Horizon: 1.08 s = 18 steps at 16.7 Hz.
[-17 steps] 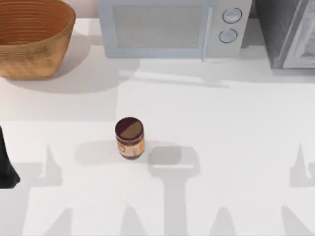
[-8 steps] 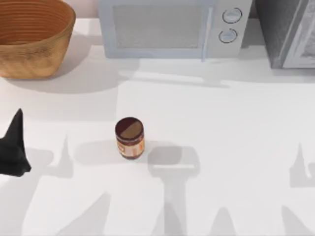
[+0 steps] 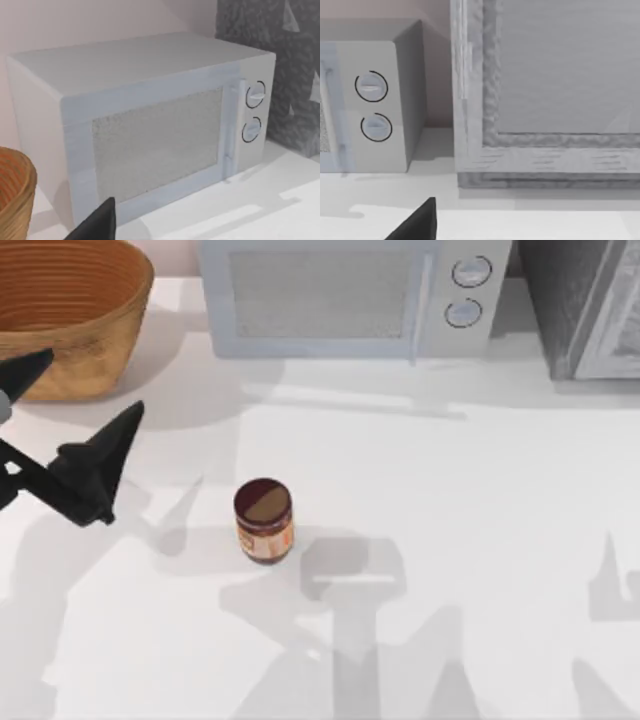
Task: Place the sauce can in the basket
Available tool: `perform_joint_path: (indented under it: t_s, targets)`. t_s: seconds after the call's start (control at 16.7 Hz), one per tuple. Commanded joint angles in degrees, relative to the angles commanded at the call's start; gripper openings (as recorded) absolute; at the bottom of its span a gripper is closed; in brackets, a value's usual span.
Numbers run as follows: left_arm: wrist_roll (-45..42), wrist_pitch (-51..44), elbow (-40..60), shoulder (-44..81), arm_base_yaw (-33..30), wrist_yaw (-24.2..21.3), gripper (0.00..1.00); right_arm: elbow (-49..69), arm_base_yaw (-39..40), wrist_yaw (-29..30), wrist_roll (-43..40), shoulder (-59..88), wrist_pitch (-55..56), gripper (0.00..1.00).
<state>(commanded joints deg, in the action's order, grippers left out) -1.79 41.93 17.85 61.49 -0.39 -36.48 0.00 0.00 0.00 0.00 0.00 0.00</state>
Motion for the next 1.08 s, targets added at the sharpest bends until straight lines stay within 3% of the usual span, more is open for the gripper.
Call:
perform_joint_path:
  t_s: [0.42, 0.66, 0.9, 1.08]
  targets:
    - [-1.2, 28.2, 12.0, 41.4, -0.1, -24.6, 1.0, 0.0, 0.0, 0.0, 0.0, 0.0, 0.0, 1.0]
    - [-1.9, 41.6, 17.7, 61.2, -0.1, -36.3, 1.0, 0.0, 0.0, 0.0, 0.0, 0.0, 0.0, 1.0]
    - [-2.4, 51.0, 21.6, 75.1, -0.1, -44.5, 1.0, 0.0, 0.0, 0.0, 0.0, 0.0, 0.0, 1.0]
    - [-2.6, 54.2, 23.0, 79.8, -0.2, -47.3, 1.0, 0.0, 0.0, 0.0, 0.0, 0.0, 0.0, 1.0]
